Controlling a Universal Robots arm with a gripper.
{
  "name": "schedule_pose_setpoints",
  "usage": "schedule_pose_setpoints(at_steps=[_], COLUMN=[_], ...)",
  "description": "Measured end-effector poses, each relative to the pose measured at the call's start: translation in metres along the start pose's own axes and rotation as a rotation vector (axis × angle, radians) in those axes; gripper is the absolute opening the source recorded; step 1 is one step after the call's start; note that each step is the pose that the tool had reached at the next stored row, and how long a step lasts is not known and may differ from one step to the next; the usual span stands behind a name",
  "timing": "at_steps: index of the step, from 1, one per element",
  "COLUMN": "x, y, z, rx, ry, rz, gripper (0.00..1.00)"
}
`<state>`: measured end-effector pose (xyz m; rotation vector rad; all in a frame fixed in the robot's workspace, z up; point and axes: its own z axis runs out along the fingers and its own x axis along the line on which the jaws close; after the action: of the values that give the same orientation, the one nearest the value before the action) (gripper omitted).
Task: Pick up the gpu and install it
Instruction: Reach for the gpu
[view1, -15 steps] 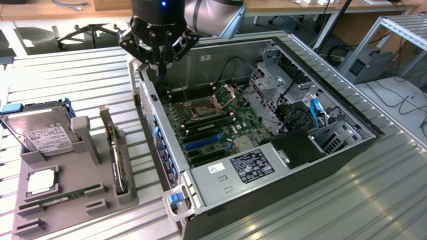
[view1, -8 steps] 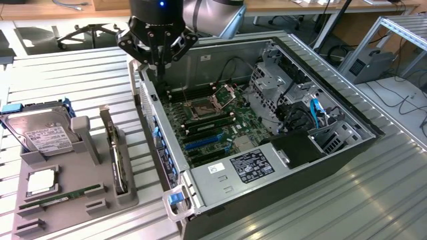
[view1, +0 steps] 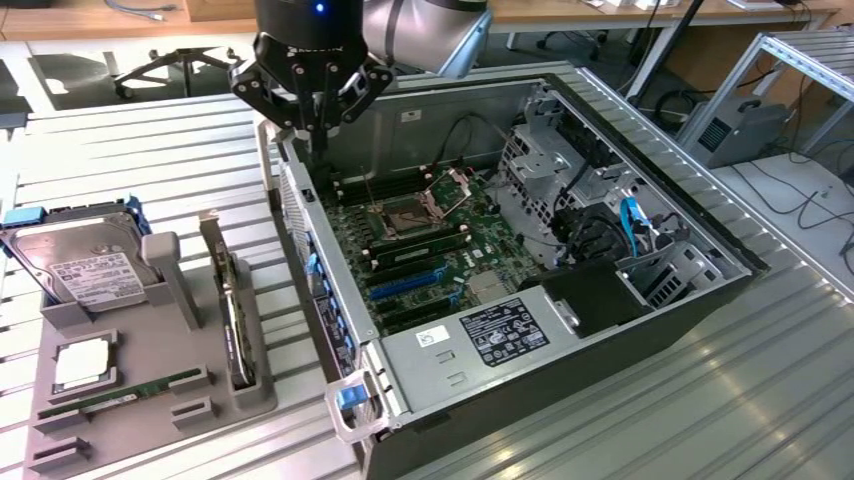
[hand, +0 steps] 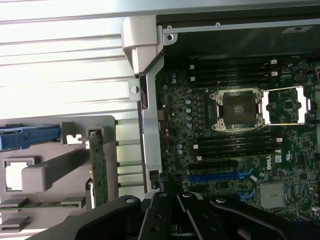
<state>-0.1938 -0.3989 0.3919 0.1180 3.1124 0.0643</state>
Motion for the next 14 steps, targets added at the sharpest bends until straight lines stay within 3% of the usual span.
schedule_pose_setpoints(at_steps=[14], x=[0.0045], y=[-0.0003], z=[-0.0001], rx=[0.0002], ry=[0.0000], rz=[0.000], gripper=[0.11])
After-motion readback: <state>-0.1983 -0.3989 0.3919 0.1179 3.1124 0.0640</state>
